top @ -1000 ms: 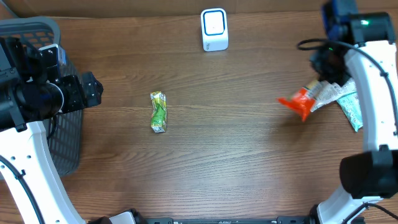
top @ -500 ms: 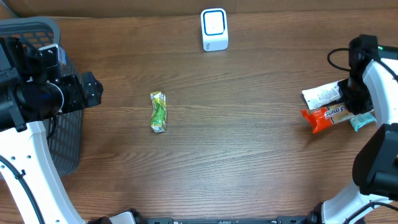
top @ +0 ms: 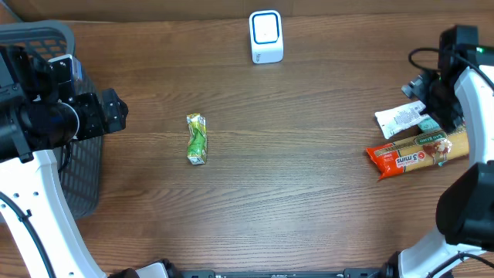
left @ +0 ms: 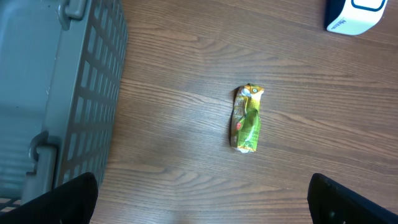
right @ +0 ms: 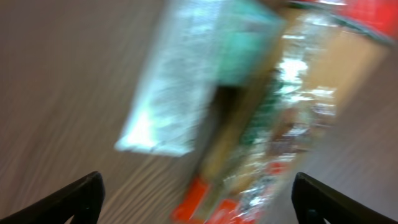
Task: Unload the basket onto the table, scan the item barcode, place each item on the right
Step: 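Move the right gripper to the green tea pouch and grasp it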
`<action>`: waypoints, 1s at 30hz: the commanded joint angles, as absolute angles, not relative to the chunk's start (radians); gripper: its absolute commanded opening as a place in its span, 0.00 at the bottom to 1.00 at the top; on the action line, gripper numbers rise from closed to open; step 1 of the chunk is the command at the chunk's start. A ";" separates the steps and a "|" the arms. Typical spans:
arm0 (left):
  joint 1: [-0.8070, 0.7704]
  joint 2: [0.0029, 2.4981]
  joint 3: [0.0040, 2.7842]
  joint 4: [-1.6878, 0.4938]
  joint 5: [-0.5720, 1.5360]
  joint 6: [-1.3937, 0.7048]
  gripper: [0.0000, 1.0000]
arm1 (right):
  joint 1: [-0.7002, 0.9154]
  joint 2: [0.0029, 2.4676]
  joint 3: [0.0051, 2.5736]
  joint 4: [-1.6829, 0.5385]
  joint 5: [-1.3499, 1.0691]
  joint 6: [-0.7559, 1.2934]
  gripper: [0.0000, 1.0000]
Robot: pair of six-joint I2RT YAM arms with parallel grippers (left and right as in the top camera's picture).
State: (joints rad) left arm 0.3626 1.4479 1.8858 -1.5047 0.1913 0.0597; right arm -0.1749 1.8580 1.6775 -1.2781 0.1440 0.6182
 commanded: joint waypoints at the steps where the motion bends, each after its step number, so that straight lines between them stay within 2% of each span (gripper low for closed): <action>1: 0.366 1.451 1.892 -1.507 0.200 0.079 1.00 | -0.082 1.775 1.760 -1.257 -0.214 0.308 1.00; 4: 0.366 1.451 1.892 -1.507 0.200 0.079 1.00 | 0.025 1.778 1.758 -1.206 -0.320 0.299 1.00; 9: 0.366 1.451 1.892 -1.507 0.200 0.079 1.00 | 0.281 1.814 1.712 -1.035 -0.316 0.358 1.00; 16: 0.366 1.451 1.892 -1.507 0.200 0.079 0.99 | 0.535 1.928 1.704 -0.808 -0.282 0.433 1.00; 22: 0.366 1.451 1.892 -1.507 0.200 0.079 1.00 | 0.681 2.071 1.704 -0.659 -0.278 0.447 0.99; 30: 0.366 1.451 1.892 -1.507 0.200 0.079 1.00 | 0.772 2.164 1.704 -0.574 -0.216 0.495 0.98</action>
State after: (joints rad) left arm 0.3626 1.4479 1.8858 -1.5047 0.1913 0.0597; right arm 0.7578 2.1620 1.7046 -0.5911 -0.2802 0.4522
